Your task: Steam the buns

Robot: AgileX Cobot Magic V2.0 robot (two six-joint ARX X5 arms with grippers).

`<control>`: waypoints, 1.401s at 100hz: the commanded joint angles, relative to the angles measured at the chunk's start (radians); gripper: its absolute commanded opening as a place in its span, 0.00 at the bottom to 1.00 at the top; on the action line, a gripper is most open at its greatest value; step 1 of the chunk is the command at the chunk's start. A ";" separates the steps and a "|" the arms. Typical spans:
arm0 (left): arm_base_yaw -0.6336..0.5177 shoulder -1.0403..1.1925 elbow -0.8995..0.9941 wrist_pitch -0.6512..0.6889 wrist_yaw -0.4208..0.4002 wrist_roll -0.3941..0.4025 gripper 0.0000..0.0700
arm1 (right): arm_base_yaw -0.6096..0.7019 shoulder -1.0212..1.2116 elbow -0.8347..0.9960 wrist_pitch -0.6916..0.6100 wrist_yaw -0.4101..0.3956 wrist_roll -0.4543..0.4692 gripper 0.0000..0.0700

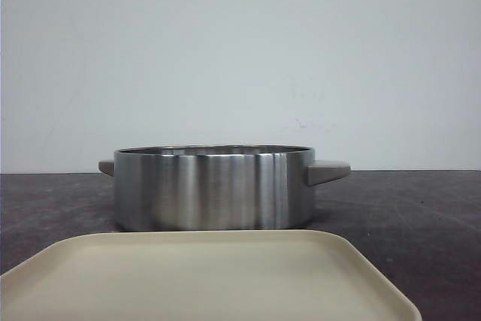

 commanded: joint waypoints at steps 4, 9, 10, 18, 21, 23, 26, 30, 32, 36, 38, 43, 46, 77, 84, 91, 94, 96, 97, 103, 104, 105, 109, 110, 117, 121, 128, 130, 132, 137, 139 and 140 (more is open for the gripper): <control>-0.009 -0.011 0.018 0.023 -0.003 -0.001 0.00 | 0.011 0.004 0.007 0.013 0.000 0.011 0.01; -0.009 -0.016 0.018 0.022 -0.003 -0.001 0.00 | 0.011 0.004 0.007 0.013 0.000 0.011 0.01; -0.009 -0.017 0.018 0.022 -0.003 -0.001 0.00 | 0.011 0.004 0.007 0.013 0.000 0.011 0.01; -0.009 -0.021 0.018 0.023 -0.003 -0.001 0.00 | 0.011 0.004 0.007 0.013 0.000 0.011 0.01; -0.009 -0.021 0.018 0.023 -0.003 -0.001 0.00 | 0.011 0.004 0.007 0.013 0.000 0.011 0.01; -0.009 -0.021 0.018 0.023 -0.003 -0.001 0.00 | 0.011 0.004 0.007 0.013 0.000 0.011 0.01; -0.009 -0.021 0.018 0.022 -0.003 -0.001 0.00 | 0.011 0.004 0.007 0.013 0.000 0.011 0.01; -0.009 -0.021 0.018 0.023 -0.003 -0.001 0.00 | 0.011 0.004 0.007 0.013 0.000 0.011 0.01; -0.009 -0.021 0.018 0.023 -0.003 -0.001 0.00 | 0.011 0.004 0.007 0.013 0.000 0.011 0.01; -0.009 -0.021 0.018 0.022 -0.003 -0.001 0.00 | 0.011 0.004 0.007 0.013 0.000 0.011 0.01; -0.009 -0.021 0.018 0.022 -0.003 -0.001 0.00 | 0.011 0.004 0.007 0.013 0.000 0.011 0.01; -0.009 -0.021 0.018 0.022 -0.003 -0.002 0.00 | 0.011 0.004 0.007 0.013 0.000 0.011 0.01; -0.009 -0.021 0.018 0.023 -0.003 -0.001 0.00 | 0.011 0.004 0.007 0.013 0.000 0.011 0.01; -0.009 -0.021 0.018 0.023 -0.003 -0.001 0.00 | -0.076 -0.085 0.003 -0.148 -0.001 0.012 0.01; -0.009 -0.021 0.018 0.022 -0.003 -0.001 0.00 | -0.150 -0.119 -0.010 -0.198 -0.001 0.010 0.01; -0.009 -0.021 0.018 0.023 -0.003 -0.001 0.00 | -0.269 -0.157 -0.043 -0.196 -0.002 0.003 0.01; -0.009 -0.021 0.018 0.022 -0.003 -0.001 0.00 | -0.332 -0.171 -0.064 -0.177 -0.013 -0.005 0.01; -0.009 -0.021 0.018 0.022 -0.003 -0.001 0.00 | -0.376 -0.179 -0.080 -0.156 -0.031 -0.018 0.01; -0.009 -0.021 0.018 0.022 -0.003 -0.001 0.00 | -0.399 -0.183 -0.090 -0.145 -0.040 -0.024 0.01; -0.009 -0.021 0.018 0.022 -0.003 -0.001 0.00 | -0.536 -0.212 -0.156 -0.055 -0.116 -0.036 0.01; -0.009 -0.021 0.018 0.022 -0.003 -0.001 0.00 | -0.558 -0.217 -0.169 -0.036 -0.129 -0.037 0.01; -0.009 -0.021 0.018 0.023 -0.003 -0.001 0.00 | -0.581 -0.223 -0.182 -0.019 -0.140 -0.039 0.01; -0.009 -0.021 0.018 0.023 -0.003 -0.001 0.00 | -0.666 -0.245 -0.241 0.061 -0.183 -0.056 0.01; -0.009 -0.021 0.018 0.022 -0.003 -0.001 0.00 | -0.686 -0.252 -0.257 0.082 -0.193 -0.063 0.01; -0.009 -0.021 0.018 0.023 -0.003 -0.001 0.00 | -0.812 -0.296 -0.379 0.227 -0.246 -0.103 0.01; -0.009 -0.021 0.018 0.022 -0.003 -0.001 0.00 | -0.868 -0.318 -0.454 0.314 -0.280 -0.109 0.01; -0.009 -0.021 0.018 0.022 -0.003 -0.001 0.00 | -0.932 -0.356 -0.572 0.428 -0.319 -0.094 0.01; -0.009 -0.021 0.018 0.022 -0.003 -0.001 0.00 | -0.943 -0.368 -0.602 0.446 -0.323 -0.087 0.01; -0.009 -0.021 0.018 0.023 -0.003 -0.001 0.00 | -0.950 -0.380 -0.628 0.458 -0.323 -0.081 0.01; -0.009 -0.021 0.018 0.022 -0.003 -0.001 0.00 | -0.959 -0.414 -0.686 0.460 -0.322 -0.063 0.01; -0.009 -0.021 0.018 0.022 -0.003 -0.001 0.00 | -0.961 -0.429 -0.706 0.456 -0.322 -0.056 0.01; -0.009 -0.021 0.018 0.022 -0.003 -0.001 0.00 | -0.961 -0.436 -0.716 0.453 -0.322 -0.053 0.01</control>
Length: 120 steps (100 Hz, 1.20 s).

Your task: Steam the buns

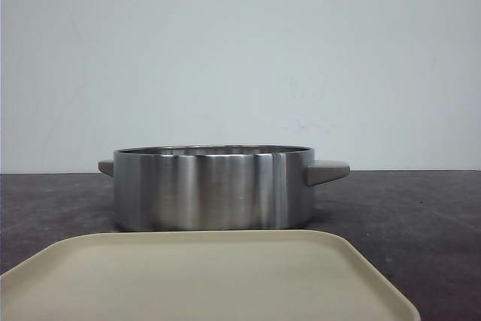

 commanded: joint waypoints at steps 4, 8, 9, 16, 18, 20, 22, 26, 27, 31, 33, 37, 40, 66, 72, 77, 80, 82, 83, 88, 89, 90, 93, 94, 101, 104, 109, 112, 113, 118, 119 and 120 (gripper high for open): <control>-0.009 0.004 0.018 0.011 -0.003 -0.001 0.00 | -0.006 -0.064 -0.087 -0.002 -0.007 0.035 0.01; -0.009 0.004 0.018 0.011 -0.003 -0.001 0.00 | -0.007 -0.097 -0.103 -0.054 -0.006 0.043 0.01; -0.009 0.004 0.018 0.011 -0.003 -0.001 0.00 | -0.007 -0.105 -0.102 -0.079 -0.006 0.042 0.01; -0.009 0.004 0.018 0.011 -0.003 -0.001 0.00 | -0.007 -0.162 -0.103 -0.210 -0.006 0.043 0.01; -0.009 0.004 0.018 0.012 -0.003 -0.001 0.00 | -0.007 -0.175 -0.103 -0.246 -0.006 0.047 0.01; -0.009 0.004 0.018 0.011 -0.003 -0.001 0.00 | -0.007 -0.187 -0.103 -0.272 -0.006 0.048 0.01; -0.009 0.004 0.018 0.011 -0.003 -0.001 0.00 | -0.007 -0.183 -0.103 -0.283 -0.008 0.051 0.01; -0.009 0.004 0.018 0.011 -0.003 -0.001 0.00 | -0.009 -0.180 -0.103 -0.279 -0.002 0.048 0.01; -0.009 0.004 0.018 0.011 -0.003 -0.001 0.00 | -0.009 -0.180 -0.103 -0.280 0.000 0.045 0.01; -0.009 0.003 0.019 0.008 -0.002 -0.001 0.00 | -0.010 -0.180 -0.103 -0.280 0.001 0.043 0.01; -0.009 0.002 0.019 0.008 -0.001 -0.001 0.00 | -0.010 -0.180 -0.103 -0.279 0.001 0.043 0.01; -0.009 0.001 0.019 0.010 -0.001 -0.001 0.00 | -0.010 -0.180 -0.103 -0.279 -0.001 0.043 0.01; -0.009 0.001 0.019 0.010 -0.002 -0.001 0.00 | -0.007 -0.180 -0.103 -0.277 -0.001 0.043 0.01; -0.009 0.002 0.019 0.009 -0.002 -0.001 0.00 | 0.007 -0.180 -0.103 -0.254 0.000 0.043 0.01; -0.009 0.001 0.019 0.010 -0.002 -0.001 0.00 | 0.007 -0.180 -0.103 -0.254 0.001 0.043 0.01; -0.009 0.001 0.019 0.009 -0.002 -0.001 0.00 | 0.007 -0.180 -0.103 -0.254 0.001 0.043 0.01; -0.009 0.001 0.019 0.009 -0.002 -0.001 0.00 | 0.007 -0.180 -0.103 -0.254 0.001 0.043 0.01; -0.009 0.001 0.019 0.009 -0.002 -0.001 0.00 | 0.007 -0.180 -0.103 -0.254 0.001 0.043 0.01; -0.009 0.001 0.019 0.009 -0.002 -0.001 0.00 | 0.007 -0.180 -0.103 -0.254 0.001 0.043 0.01; -0.009 0.001 0.019 0.009 -0.002 -0.001 0.00 | 0.007 -0.180 -0.103 -0.254 0.001 0.043 0.01; -0.009 0.001 0.019 0.009 -0.002 -0.001 0.00 | 0.007 -0.180 -0.103 -0.254 0.001 0.043 0.01; -0.009 0.001 0.019 0.009 -0.002 -0.001 0.00 | 0.007 -0.180 -0.103 -0.254 0.001 0.043 0.01; -0.009 0.001 0.019 0.009 -0.002 -0.001 0.00 | 0.007 -0.180 -0.103 -0.254 0.001 0.043 0.01; -0.009 0.001 0.019 0.009 -0.002 -0.001 0.00 | 0.007 -0.180 -0.103 -0.254 0.001 0.043 0.01; -0.009 0.001 0.019 0.009 -0.002 -0.001 0.00 | 0.007 -0.180 -0.103 -0.254 0.001 0.043 0.01; -0.009 0.001 0.019 0.009 -0.002 -0.001 0.00 | 0.007 -0.180 -0.103 -0.254 0.001 0.043 0.01; -0.009 0.002 0.019 0.010 -0.002 -0.001 0.00 | 0.007 -0.180 -0.103 -0.254 0.001 0.043 0.01; -0.009 0.001 0.019 0.009 -0.002 -0.001 0.00 | 0.007 -0.180 -0.103 -0.254 0.001 0.043 0.01; -0.009 0.001 0.019 0.009 -0.002 -0.001 0.00 | 0.007 -0.180 -0.103 -0.254 0.001 0.043 0.01; -0.009 0.001 0.019 0.009 -0.002 -0.001 0.00 | 0.007 -0.180 -0.103 -0.254 0.001 0.043 0.01; -0.009 0.001 0.019 0.009 -0.002 -0.001 0.00 | 0.007 -0.180 -0.103 -0.254 0.001 0.043 0.01; -0.009 0.001 0.019 0.009 -0.002 -0.001 0.00 | 0.007 -0.180 -0.103 -0.254 0.001 0.043 0.01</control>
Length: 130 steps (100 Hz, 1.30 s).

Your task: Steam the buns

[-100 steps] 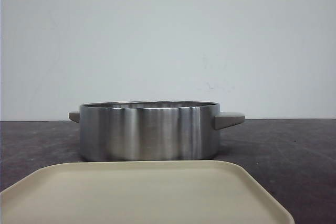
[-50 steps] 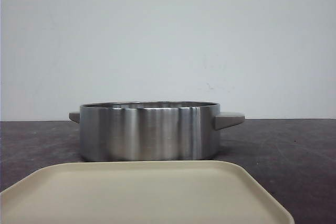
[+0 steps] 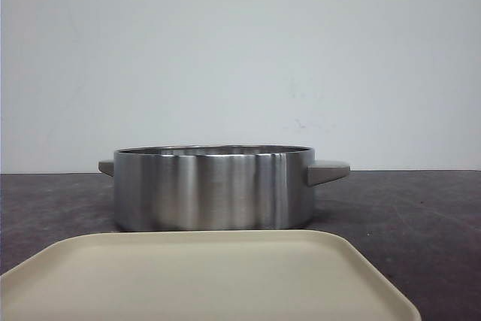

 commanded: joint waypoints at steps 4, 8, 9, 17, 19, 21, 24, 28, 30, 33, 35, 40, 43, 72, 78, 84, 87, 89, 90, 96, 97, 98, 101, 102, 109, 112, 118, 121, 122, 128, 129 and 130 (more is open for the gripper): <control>-0.008 0.003 0.019 0.008 -0.003 -0.001 0.00 | 0.002 0.000 -0.003 0.013 0.002 0.011 0.01; -0.008 0.003 0.019 0.008 -0.003 -0.001 0.00 | 0.002 0.000 -0.003 0.013 0.002 0.011 0.01; -0.008 0.003 0.019 0.009 -0.003 -0.001 0.00 | 0.002 0.000 -0.003 0.013 0.002 0.010 0.01; -0.008 0.003 0.019 0.010 -0.004 -0.001 0.00 | 0.002 0.000 -0.003 0.013 0.002 0.011 0.01; -0.008 0.003 0.019 0.011 -0.004 0.000 0.00 | 0.002 0.000 -0.003 0.013 0.002 0.011 0.01; -0.008 0.003 0.019 0.012 -0.008 0.006 0.00 | 0.002 0.000 -0.003 0.013 0.002 0.011 0.01; -0.008 0.003 0.019 0.010 -0.017 0.026 0.00 | 0.002 0.000 -0.003 0.013 0.002 0.011 0.01; -0.007 0.003 0.019 0.001 -0.035 0.047 0.00 | 0.002 0.000 -0.003 0.013 0.002 0.011 0.01; -0.005 0.003 0.018 0.000 -0.048 0.057 0.00 | 0.002 0.000 -0.003 0.013 0.002 0.011 0.01; 0.007 -0.002 0.013 0.006 -0.067 0.073 0.00 | 0.002 0.000 -0.003 0.013 0.002 0.011 0.01; 0.019 -0.006 0.008 0.013 -0.079 0.093 0.00 | 0.002 0.000 -0.003 0.013 0.002 0.011 0.01; 0.062 -0.018 -0.019 0.038 -0.080 0.164 0.00 | 0.002 0.000 -0.003 0.013 0.002 0.011 0.01; 0.095 -0.029 -0.044 0.059 -0.073 0.202 0.00 | 0.002 0.000 -0.003 0.013 0.003 0.011 0.01; 0.473 -0.281 -0.603 0.703 -0.019 0.320 0.00 | 0.002 0.000 -0.003 0.013 0.003 0.010 0.01; 0.545 -0.332 -0.724 0.816 0.054 0.266 0.00 | 0.002 0.000 -0.003 0.013 0.003 0.011 0.01; 0.603 -0.372 -0.812 0.867 0.105 0.226 0.00 | 0.002 0.000 -0.003 0.013 0.002 0.011 0.01; 0.625 -0.388 -0.844 0.872 0.119 0.219 0.00 | 0.002 0.000 -0.003 0.013 0.002 0.011 0.01; 0.637 -0.397 -0.862 0.870 0.126 0.218 0.00 | 0.002 0.000 -0.003 0.013 0.002 0.010 0.01; 0.642 -0.401 -0.870 0.867 0.128 0.218 0.00 | 0.002 0.000 -0.003 0.013 0.002 0.011 0.01; 0.669 -0.421 -0.882 0.787 0.138 0.232 0.00 | 0.002 0.000 -0.003 0.013 0.003 0.011 0.01; 0.672 -0.423 -0.882 0.770 0.138 0.238 0.00 | 0.002 0.000 -0.003 0.012 0.003 0.010 0.01; 0.675 -0.424 -0.882 0.754 0.138 0.241 0.00 | 0.002 0.000 -0.003 0.012 0.003 0.010 0.01; 0.688 -0.428 -0.882 0.711 0.138 0.255 0.00 | 0.002 0.000 -0.003 0.013 0.003 0.010 0.01; 0.692 -0.430 -0.882 0.697 0.138 0.260 0.00 | 0.002 0.000 -0.003 0.013 0.003 0.011 0.01; 0.723 -0.455 -0.882 0.587 0.135 0.291 0.00 | 0.002 0.000 -0.003 0.013 0.002 0.011 0.01; 0.738 -0.470 -0.882 0.545 0.135 0.295 0.00 | 0.002 0.000 -0.003 0.013 0.003 0.011 0.01; 0.768 -0.483 -0.883 0.557 0.139 0.328 0.00 | 0.002 0.000 -0.003 0.012 0.003 0.010 0.01; 0.780 -0.480 -0.883 0.554 0.139 0.346 0.00 | 0.002 0.000 -0.003 0.012 0.002 0.010 0.01; 0.785 -0.480 -0.882 0.555 0.139 0.348 0.00 | 0.002 0.000 -0.003 0.012 0.002 0.010 0.01; 0.807 -0.480 -0.883 0.554 0.140 0.346 0.00 | 0.002 0.000 -0.003 0.013 0.002 0.010 0.01; 0.811 -0.480 -0.883 0.554 0.140 0.345 0.00 | 0.002 0.000 -0.003 0.013 0.003 0.010 0.01; 0.814 -0.480 -0.883 0.554 0.141 0.343 0.00 | 0.002 0.000 -0.003 0.012 0.002 0.010 0.01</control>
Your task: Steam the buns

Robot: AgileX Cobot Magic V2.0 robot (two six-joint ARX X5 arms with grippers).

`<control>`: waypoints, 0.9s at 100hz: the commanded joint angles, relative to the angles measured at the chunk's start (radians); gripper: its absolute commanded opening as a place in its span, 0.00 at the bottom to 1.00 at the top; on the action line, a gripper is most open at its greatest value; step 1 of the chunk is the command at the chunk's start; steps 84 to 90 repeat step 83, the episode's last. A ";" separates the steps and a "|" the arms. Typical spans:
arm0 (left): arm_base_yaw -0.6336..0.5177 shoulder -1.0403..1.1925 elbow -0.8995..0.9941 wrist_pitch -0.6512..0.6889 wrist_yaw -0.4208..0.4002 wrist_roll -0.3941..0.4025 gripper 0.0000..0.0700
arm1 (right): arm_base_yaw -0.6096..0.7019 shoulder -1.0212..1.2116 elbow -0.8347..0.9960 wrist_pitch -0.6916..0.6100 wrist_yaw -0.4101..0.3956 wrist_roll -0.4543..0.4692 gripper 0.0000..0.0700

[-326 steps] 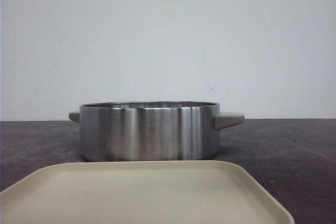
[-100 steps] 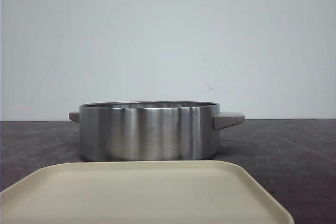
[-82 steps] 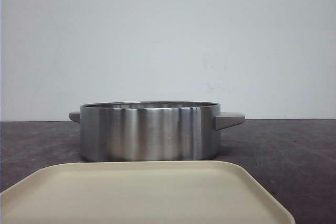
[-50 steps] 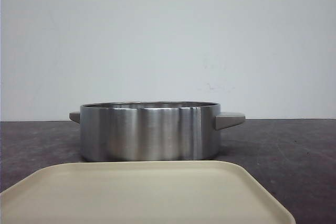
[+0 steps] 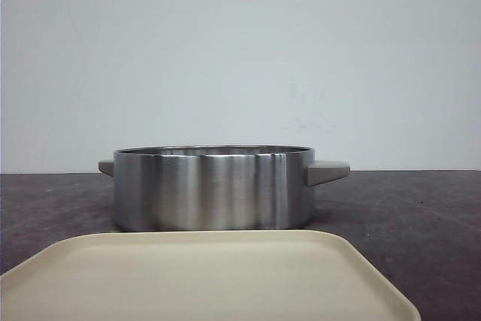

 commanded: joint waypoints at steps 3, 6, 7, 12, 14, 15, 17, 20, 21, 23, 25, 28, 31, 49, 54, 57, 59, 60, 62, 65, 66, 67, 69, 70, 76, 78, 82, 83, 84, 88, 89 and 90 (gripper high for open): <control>0.023 0.000 -0.018 -0.009 0.006 0.026 0.00 | 0.002 0.000 -0.003 0.011 0.000 0.008 0.01; 0.029 0.000 -0.018 -0.009 0.008 0.024 0.00 | 0.002 0.000 -0.003 0.011 0.000 0.008 0.01; 0.031 0.000 -0.018 -0.008 0.008 0.022 0.00 | 0.002 0.000 -0.003 0.011 0.000 0.008 0.01; 0.037 0.000 -0.018 -0.006 0.008 0.008 0.00 | 0.002 0.000 -0.003 0.011 0.000 0.008 0.01; 0.037 0.001 -0.018 -0.006 0.008 0.006 0.00 | 0.002 0.000 -0.003 0.011 0.000 0.008 0.01; 0.037 0.001 -0.018 -0.006 0.008 0.006 0.00 | 0.002 0.000 -0.003 0.011 0.000 0.008 0.01; 0.037 0.000 -0.018 -0.006 0.008 0.006 0.00 | 0.002 0.000 -0.003 0.011 0.001 0.008 0.01; 0.037 0.000 -0.018 -0.006 0.006 0.006 0.00 | 0.002 0.000 -0.003 0.011 0.000 0.008 0.01; 0.037 0.000 -0.018 -0.006 0.005 0.006 0.00 | 0.002 0.000 -0.003 0.011 0.000 0.008 0.01; 0.037 0.000 -0.018 -0.006 0.005 0.006 0.00 | 0.002 0.000 -0.003 0.011 0.000 0.008 0.01; 0.037 0.000 -0.018 -0.006 0.005 0.006 0.00 | 0.002 0.000 -0.003 0.011 0.000 0.008 0.01; 0.037 0.000 -0.018 -0.006 0.005 0.006 0.00 | 0.002 0.000 -0.003 0.011 0.000 0.008 0.01; 0.037 0.000 -0.018 -0.006 0.005 0.006 0.00 | 0.002 0.000 -0.003 0.011 0.000 0.008 0.01; 0.037 0.000 -0.018 -0.006 0.005 0.006 0.00 | 0.002 0.000 -0.003 0.011 0.000 0.008 0.01; 0.037 0.000 -0.018 -0.006 0.005 0.006 0.00 | 0.002 0.000 -0.003 0.011 0.000 0.008 0.01; 0.037 0.000 -0.018 -0.006 0.005 0.006 0.00 | 0.002 0.000 -0.003 0.011 0.000 0.008 0.01; 0.037 0.000 -0.018 -0.006 0.005 0.006 0.00 | 0.002 0.000 -0.003 0.011 0.000 0.008 0.01; 0.037 0.000 -0.018 -0.006 0.005 0.006 0.00 | 0.002 0.000 -0.003 0.011 0.000 0.008 0.01; 0.037 0.000 -0.018 -0.006 0.005 0.006 0.00 | 0.002 0.000 -0.003 0.011 0.000 0.008 0.01; 0.037 0.000 -0.018 -0.006 0.005 0.006 0.00 | 0.002 0.000 -0.003 0.011 0.000 0.008 0.01; 0.037 0.000 -0.018 -0.006 0.005 0.006 0.00 | 0.002 0.000 -0.003 0.011 0.000 0.008 0.01; 0.037 0.000 -0.018 -0.006 0.005 0.006 0.00 | 0.002 0.000 -0.003 0.011 0.000 0.008 0.01; 0.037 0.000 -0.018 -0.006 0.005 0.006 0.00 | 0.002 0.000 -0.003 0.011 0.000 0.008 0.01; 0.037 0.000 -0.018 -0.006 0.005 0.006 0.00 | 0.002 0.000 -0.003 0.011 0.000 0.008 0.01; 0.037 0.000 -0.018 -0.006 0.005 0.006 0.00 | 0.002 0.000 -0.003 0.011 0.000 0.008 0.01; 0.037 0.000 -0.018 -0.006 0.005 0.006 0.00 | 0.002 0.000 -0.003 0.011 0.000 0.008 0.01; 0.037 0.000 -0.018 -0.006 0.005 0.006 0.00 | 0.002 0.000 -0.003 0.011 0.000 0.008 0.01; 0.037 0.000 -0.018 -0.006 0.005 0.006 0.00 | 0.002 0.000 -0.003 0.011 0.000 0.008 0.01; 0.037 0.000 -0.018 -0.006 0.005 0.006 0.00 | 0.002 0.000 -0.003 0.011 0.000 0.008 0.01; 0.037 0.000 -0.018 -0.006 0.005 0.006 0.00 | 0.002 0.000 -0.003 0.011 0.000 0.008 0.01; 0.037 0.000 -0.018 -0.006 0.005 0.006 0.00 | 0.002 0.000 -0.003 0.011 0.000 0.008 0.01; 0.037 0.000 -0.018 -0.006 0.005 0.006 0.00 | 0.002 0.000 -0.003 0.011 0.000 0.008 0.01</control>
